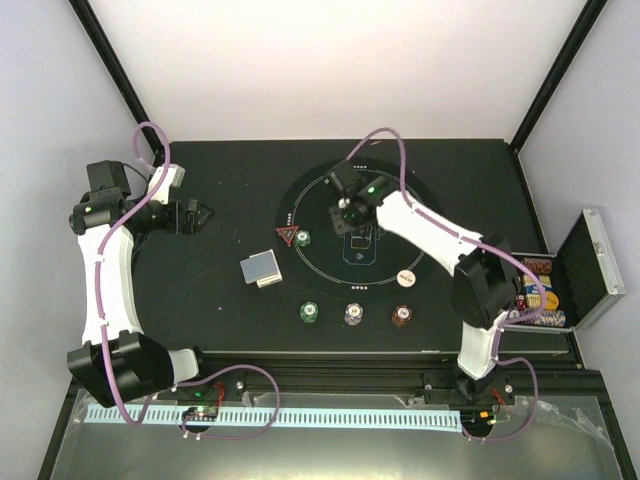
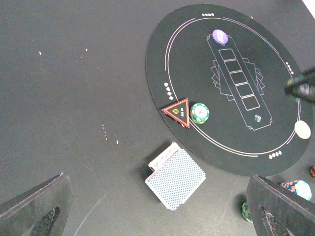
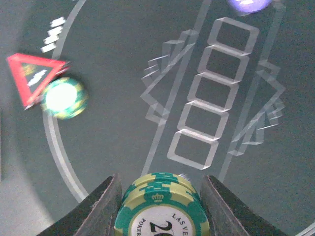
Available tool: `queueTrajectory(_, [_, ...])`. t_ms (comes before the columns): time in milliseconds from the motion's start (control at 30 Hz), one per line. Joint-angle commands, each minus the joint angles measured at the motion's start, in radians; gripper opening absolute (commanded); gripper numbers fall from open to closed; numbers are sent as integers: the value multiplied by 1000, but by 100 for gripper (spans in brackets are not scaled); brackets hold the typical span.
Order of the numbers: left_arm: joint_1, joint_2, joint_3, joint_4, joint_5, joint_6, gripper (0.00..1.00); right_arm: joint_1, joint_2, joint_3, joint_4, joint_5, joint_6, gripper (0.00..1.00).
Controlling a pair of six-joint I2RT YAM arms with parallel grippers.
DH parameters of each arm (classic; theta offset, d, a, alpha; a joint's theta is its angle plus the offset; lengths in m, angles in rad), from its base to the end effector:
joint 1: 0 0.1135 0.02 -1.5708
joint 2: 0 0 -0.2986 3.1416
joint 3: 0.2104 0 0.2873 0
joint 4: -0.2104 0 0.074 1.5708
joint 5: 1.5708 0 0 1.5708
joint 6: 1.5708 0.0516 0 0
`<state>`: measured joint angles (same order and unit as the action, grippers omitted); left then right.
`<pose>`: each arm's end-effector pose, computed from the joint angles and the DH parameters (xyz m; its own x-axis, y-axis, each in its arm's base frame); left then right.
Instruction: Distribute texas hold em gaming equipment
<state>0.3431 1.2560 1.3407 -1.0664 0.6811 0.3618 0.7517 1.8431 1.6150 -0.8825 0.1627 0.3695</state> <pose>0.2613 0.0588 0.3861 -0.7082 0.0390 -0.7049 0.3408 0.8933 -0.2930 0.3294 0.2964 0.2841 -0.8347 -0.2924 -0.4666 -0.3430 0.9390 0.0251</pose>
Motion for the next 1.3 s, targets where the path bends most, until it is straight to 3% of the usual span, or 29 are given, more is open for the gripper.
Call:
queueTrajectory(0, [10,-1,44,-12,9,-3,99,-157,131,132,-12,48,-68,2])
queueTrajectory(200, [10,9,41,-7,18,6,99,-313,397,425,-57,6,-88,2])
queueTrajectory(367, [10,19,38,-12,40,18,99,-362,592,634,-98,-5,-103,2])
queueTrajectory(767, [10,71,35,-8,40,29,99,-394,743,752,-73,-55,-92,6])
queueTrajectory(867, [10,72,37,-6,37,29,99,-394,745,739,-73,-62,-85,20])
queueTrajectory(967, [10,71,38,-8,37,29,99,-394,733,740,-82,-62,-80,43])
queueTrajectory(1100, [10,66,44,-20,40,32,99,-394,691,754,-92,-49,-86,60])
queueTrajectory(1267, [10,49,49,-32,34,35,99,-387,601,768,-122,-33,-94,73])
